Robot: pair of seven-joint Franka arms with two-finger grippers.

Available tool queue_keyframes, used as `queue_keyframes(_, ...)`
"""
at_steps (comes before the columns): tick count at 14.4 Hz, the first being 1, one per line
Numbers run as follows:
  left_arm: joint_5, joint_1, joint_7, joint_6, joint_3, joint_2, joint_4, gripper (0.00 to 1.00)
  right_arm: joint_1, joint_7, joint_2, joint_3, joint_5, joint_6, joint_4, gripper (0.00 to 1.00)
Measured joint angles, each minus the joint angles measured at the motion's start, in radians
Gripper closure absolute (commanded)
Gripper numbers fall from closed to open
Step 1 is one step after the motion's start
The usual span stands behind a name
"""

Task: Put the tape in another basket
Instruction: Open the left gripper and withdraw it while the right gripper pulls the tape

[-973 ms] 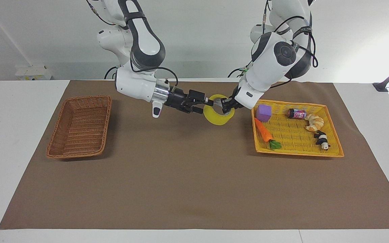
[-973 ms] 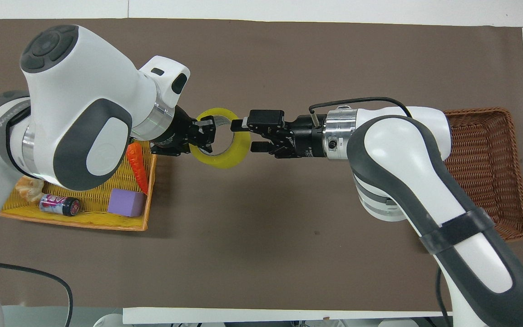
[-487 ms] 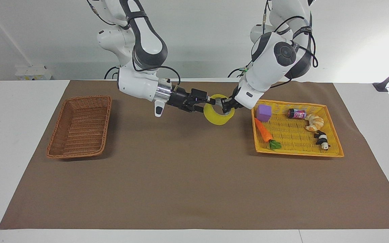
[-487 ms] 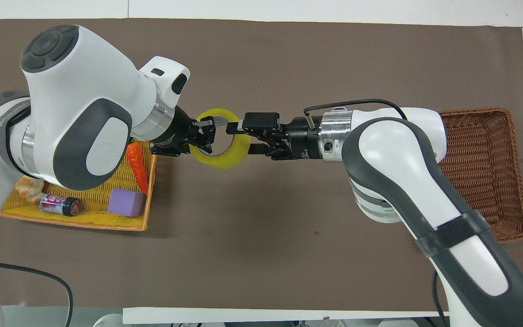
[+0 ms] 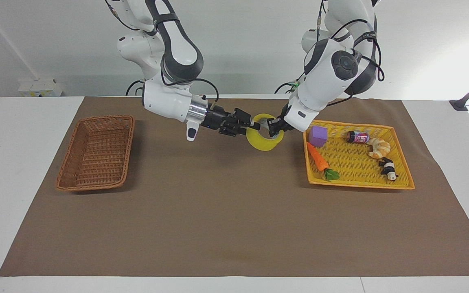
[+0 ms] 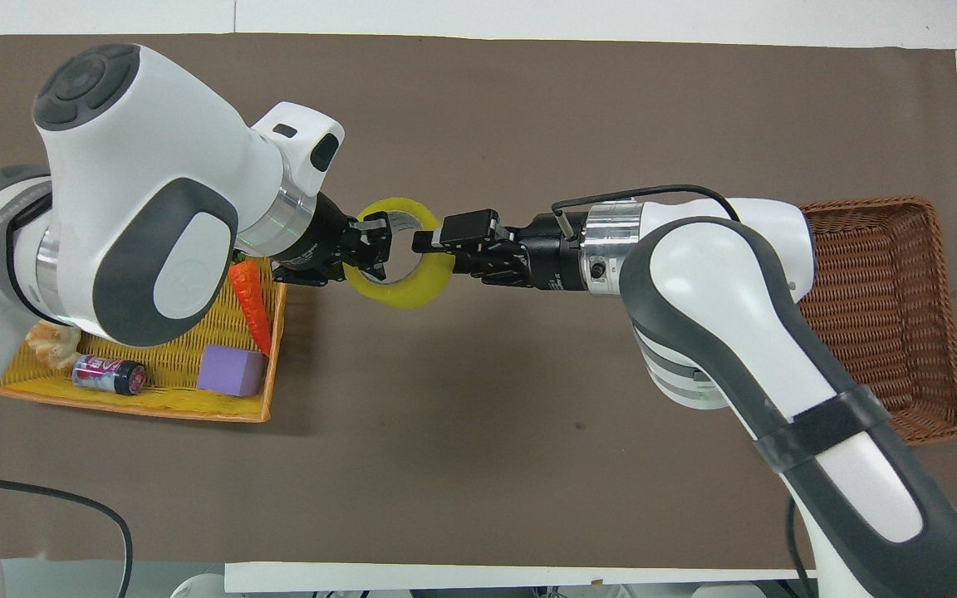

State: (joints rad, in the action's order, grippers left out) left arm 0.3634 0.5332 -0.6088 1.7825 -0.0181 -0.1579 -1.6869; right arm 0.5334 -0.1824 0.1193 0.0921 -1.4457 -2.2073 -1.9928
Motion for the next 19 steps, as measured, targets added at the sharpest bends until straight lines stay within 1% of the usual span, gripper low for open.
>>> queue_keyframes(1,0.000,0.000,0.000,0.000,0.000,0.000,0.000,0.94,0.000,-0.001,0.000,0.000,0.000,0.000,0.000,1.00)
queue_keyframes(2,0.001,0.000,0.000,0.000,0.000,0.000,0.000,0.90,0.000,-0.003,0.000,0.000,0.000,0.000,0.000,1.00)
queue_keyframes(3,0.001,0.000,0.000,0.000,0.000,0.000,0.000,0.82,0.000,-0.003,0.000,0.000,0.000,0.000,0.000,1.00)
queue_keyframes(4,0.001,0.000,0.000,-0.001,0.000,0.000,0.000,0.61,0.000,-0.004,0.000,0.000,0.000,0.000,0.000,1.00)
queue_keyframes(5,0.001,0.000,0.000,-0.001,0.000,0.000,0.000,0.20,0.000,-0.004,0.001,0.000,0.000,0.000,0.000,1.00)
queue_keyframes(6,0.002,0.000,0.000,-0.001,0.000,0.000,0.000,0.06,0.000,-0.004,0.001,0.000,0.000,0.000,0.000,1.00)
queue_keyframes(8,0.003,0.000,-0.001,-0.002,0.000,0.000,0.000,0.01,-0.002,-0.004,0.006,0.002,0.000,-0.001,0.000,1.00)
queue_keyframes(11,0.003,-0.001,-0.011,-0.021,-0.011,0.010,0.010,0.01,-0.009,-0.004,0.010,0.009,0.000,-0.001,0.000,1.00)
queue_keyframes(12,0.003,-0.001,-0.011,-0.035,-0.029,0.025,0.018,0.01,-0.018,-0.005,0.010,0.010,0.000,-0.001,0.000,1.00)
queue_keyframes(14,-0.009,-0.003,-0.009,-0.097,-0.087,0.077,0.032,0.01,-0.055,-0.033,0.010,0.010,0.012,0.008,-0.001,1.00)
queue_keyframes(15,-0.037,-0.004,0.005,-0.139,-0.122,0.108,0.034,0.01,-0.088,-0.049,0.010,0.011,0.036,0.027,-0.004,1.00)
queue_keyframes(17,-0.107,-0.007,0.077,-0.208,-0.197,0.162,0.033,0.01,-0.185,-0.064,0.009,0.013,0.133,0.106,-0.004,1.00)
queue_keyframes(19,-0.161,-0.024,0.198,-0.233,-0.285,0.178,0.031,0.01,-0.307,-0.086,0.008,0.016,0.246,0.210,-0.002,1.00)
